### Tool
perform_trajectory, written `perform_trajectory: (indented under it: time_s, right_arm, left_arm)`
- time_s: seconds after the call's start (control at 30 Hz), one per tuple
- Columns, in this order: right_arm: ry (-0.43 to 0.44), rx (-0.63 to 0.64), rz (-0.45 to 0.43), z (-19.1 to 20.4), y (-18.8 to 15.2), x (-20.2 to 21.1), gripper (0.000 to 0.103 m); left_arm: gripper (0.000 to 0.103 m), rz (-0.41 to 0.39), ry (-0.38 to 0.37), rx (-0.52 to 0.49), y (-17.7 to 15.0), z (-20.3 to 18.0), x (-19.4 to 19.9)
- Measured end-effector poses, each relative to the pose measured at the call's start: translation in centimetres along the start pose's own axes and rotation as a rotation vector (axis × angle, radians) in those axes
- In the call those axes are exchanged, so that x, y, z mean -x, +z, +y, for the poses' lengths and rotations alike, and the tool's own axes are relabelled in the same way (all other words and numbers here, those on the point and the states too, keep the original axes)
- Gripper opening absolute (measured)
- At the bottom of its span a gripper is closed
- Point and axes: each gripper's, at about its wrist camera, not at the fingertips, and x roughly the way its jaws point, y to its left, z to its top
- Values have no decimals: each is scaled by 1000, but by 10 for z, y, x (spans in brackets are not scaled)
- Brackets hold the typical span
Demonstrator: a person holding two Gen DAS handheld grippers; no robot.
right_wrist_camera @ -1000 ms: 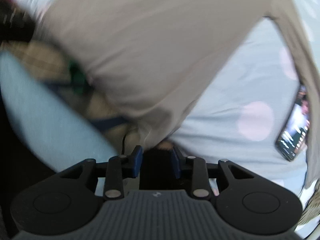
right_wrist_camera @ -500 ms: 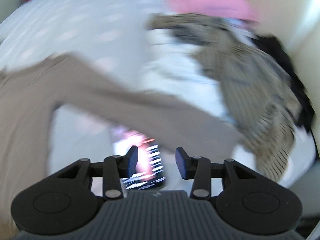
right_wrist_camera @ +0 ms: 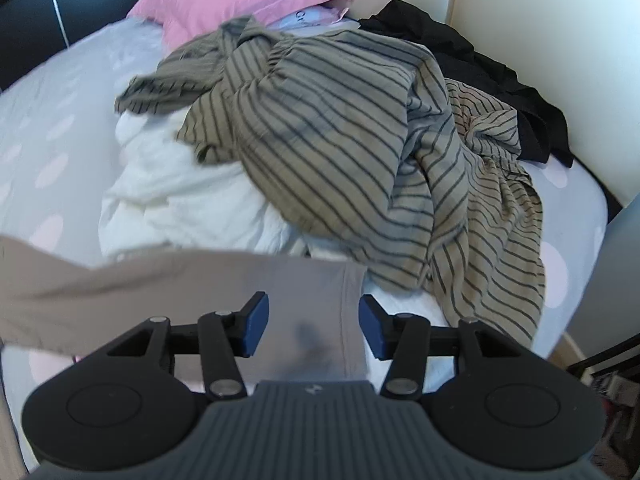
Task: Fold clothes
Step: 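Lay the taupe shirt flat on the bed and open both grippers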
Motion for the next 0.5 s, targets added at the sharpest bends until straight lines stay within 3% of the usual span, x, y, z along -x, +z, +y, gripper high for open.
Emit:
perform_trajectory:
  time_s: [0.23, 0.5]
  right_arm:
    - [-12, -56, 6, -15, 15, -35, 53]
    - [5, -156, 58, -35, 16, -67, 50]
  left_arm:
    - [23, 14, 39, 8, 9, -5, -11]
    - [23, 54, 72, -77, 14, -24, -28]
